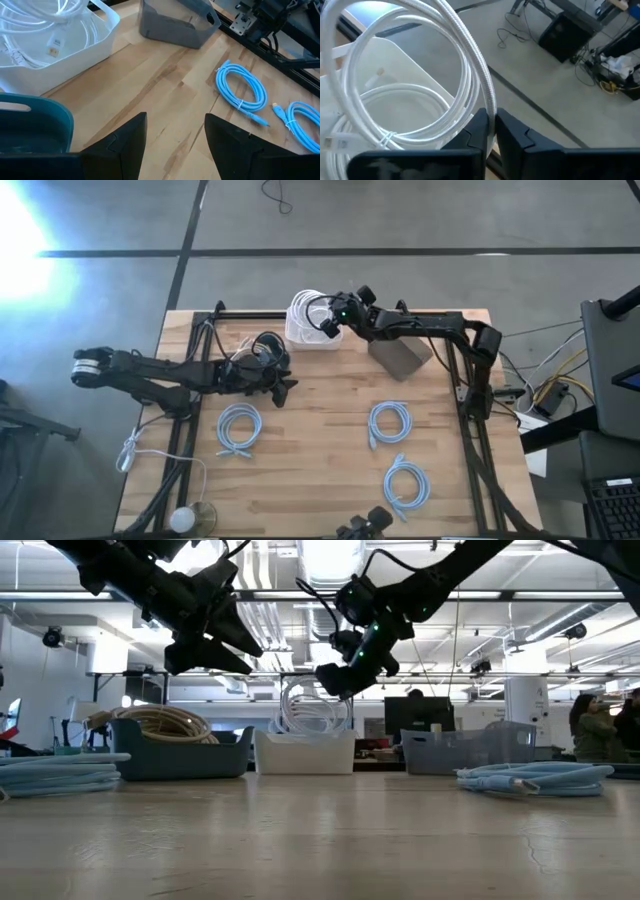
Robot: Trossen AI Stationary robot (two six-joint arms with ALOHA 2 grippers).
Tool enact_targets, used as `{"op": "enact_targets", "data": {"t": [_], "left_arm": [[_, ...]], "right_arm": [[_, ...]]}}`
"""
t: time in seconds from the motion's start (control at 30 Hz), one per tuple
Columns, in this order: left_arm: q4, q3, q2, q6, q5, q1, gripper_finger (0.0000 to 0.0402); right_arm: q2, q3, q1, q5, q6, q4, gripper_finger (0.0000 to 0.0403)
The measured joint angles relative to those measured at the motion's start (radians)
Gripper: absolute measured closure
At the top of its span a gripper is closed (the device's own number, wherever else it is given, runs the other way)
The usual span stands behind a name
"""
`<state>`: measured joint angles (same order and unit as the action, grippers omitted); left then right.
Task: Sort HDMI cables
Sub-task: Put the white HDMI cable into the white bin, then put the top right light blue HDMI cable into the black bin
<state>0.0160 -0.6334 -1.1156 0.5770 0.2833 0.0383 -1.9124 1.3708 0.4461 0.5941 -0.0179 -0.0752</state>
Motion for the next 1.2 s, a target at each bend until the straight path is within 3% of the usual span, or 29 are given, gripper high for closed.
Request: {"op": "enact_targets", "data": {"t": [0.17, 0.37, 0.6, 0.8, 1.07, 1.2], "left_arm": [[0.0, 0.0, 0.0, 0.0, 0.013, 0.0, 0.0197], [0.002, 0.0, 0.0, -0.001, 0.014, 0.0, 0.0197], [0.004, 0.0, 0.0, -0.002, 0.014, 0.0, 0.0197], [0.007, 0.0, 0.0, -0.024, 0.021, 0.0, 0.0197], [-0.012, 0.0, 0.0, -0.057, 0.036, 0.004, 0.0197], [-0.043, 0.0, 0.0, -0.08, 0.035, 0.006, 0.0197]], "right_arm": [[0.008, 0.001, 0.0, -0.006, 0.022, -0.011, 0.0332], [0.028, 0.003, -0.004, -0.091, -0.004, -0.052, 0.0284], [0.07, 0.017, -0.051, -0.102, -0.006, -0.153, 0.0247], [0.16, 0.017, -0.141, -0.106, -0.021, -0.357, 0.0235], [0.283, 0.017, -0.302, -0.11, -0.167, -0.699, 0.0236], [0.319, 0.013, -0.372, -0.202, -0.291, -0.864, 0.0236]]}}
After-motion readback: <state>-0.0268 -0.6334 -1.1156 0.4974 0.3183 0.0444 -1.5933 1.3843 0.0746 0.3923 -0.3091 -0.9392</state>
